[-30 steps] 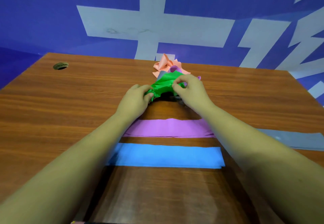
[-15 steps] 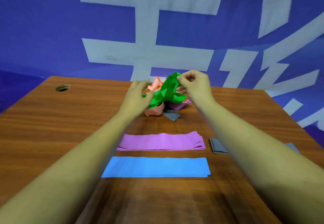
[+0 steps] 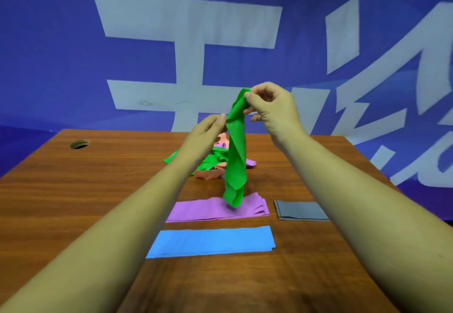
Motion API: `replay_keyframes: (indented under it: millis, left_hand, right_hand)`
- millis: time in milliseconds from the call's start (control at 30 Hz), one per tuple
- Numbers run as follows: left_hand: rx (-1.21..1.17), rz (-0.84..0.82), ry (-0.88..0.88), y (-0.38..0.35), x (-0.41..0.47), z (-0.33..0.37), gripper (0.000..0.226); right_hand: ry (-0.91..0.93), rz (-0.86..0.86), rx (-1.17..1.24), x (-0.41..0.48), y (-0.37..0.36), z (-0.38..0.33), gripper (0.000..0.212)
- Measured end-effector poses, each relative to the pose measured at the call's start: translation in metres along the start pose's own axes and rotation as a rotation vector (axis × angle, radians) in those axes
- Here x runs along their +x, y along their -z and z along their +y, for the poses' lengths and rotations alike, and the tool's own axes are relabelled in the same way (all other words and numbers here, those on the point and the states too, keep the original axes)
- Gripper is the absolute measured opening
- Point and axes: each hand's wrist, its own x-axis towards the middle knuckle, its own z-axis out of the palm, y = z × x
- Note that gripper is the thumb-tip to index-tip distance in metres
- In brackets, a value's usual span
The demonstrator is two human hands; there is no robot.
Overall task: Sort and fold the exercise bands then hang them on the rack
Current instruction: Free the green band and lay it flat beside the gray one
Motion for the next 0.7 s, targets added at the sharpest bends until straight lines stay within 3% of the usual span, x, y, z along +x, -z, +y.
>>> replay_keyframes:
  millis: [100,200,300,367,467,533,700]
  left_hand:
    - [-0.047,-0.118,-0.017,-0.011,-0.015,0.016,0.049]
    - [-0.129,-0.108,-0.053,-0.021,-0.027,0.029,0.024]
    - [-0.136,-0.073,-0.051,-0.023,-0.037,0.043,0.027]
    - [-0.024,-0.153,-0.017,-0.024,-0.047,0.049,0.028]
    - [0.275,-0.412,0.1,-0.026,-0.07,0.043,0.016]
    - [0.326,-0.502,0.165,-0.025,-0.086,0.034,0.012]
    - [-0.014,-0.319,0.286,-0.024,-0.108,0.037,0.033]
  right_hand:
    - [0.009,0.0,0.05,-0.009,0.007,-0.017,0.014]
    - [-0.023,0.038,0.099,-0.016,0.015,-0.034,0.014]
    - [-0.104,0.085,0.107,-0.025,0.029,-0.041,0.019]
    - [-0.17,0.129,0.118,-0.033,0.043,-0.042,0.022]
    - [-0.201,0.208,0.074,-0.043,0.066,-0.045,0.021]
    - [-0.192,0.26,0.05,-0.047,0.079,-0.046,0.019]
    - [-0.224,0.261,-0.204,-0.065,0.104,-0.027,0.024]
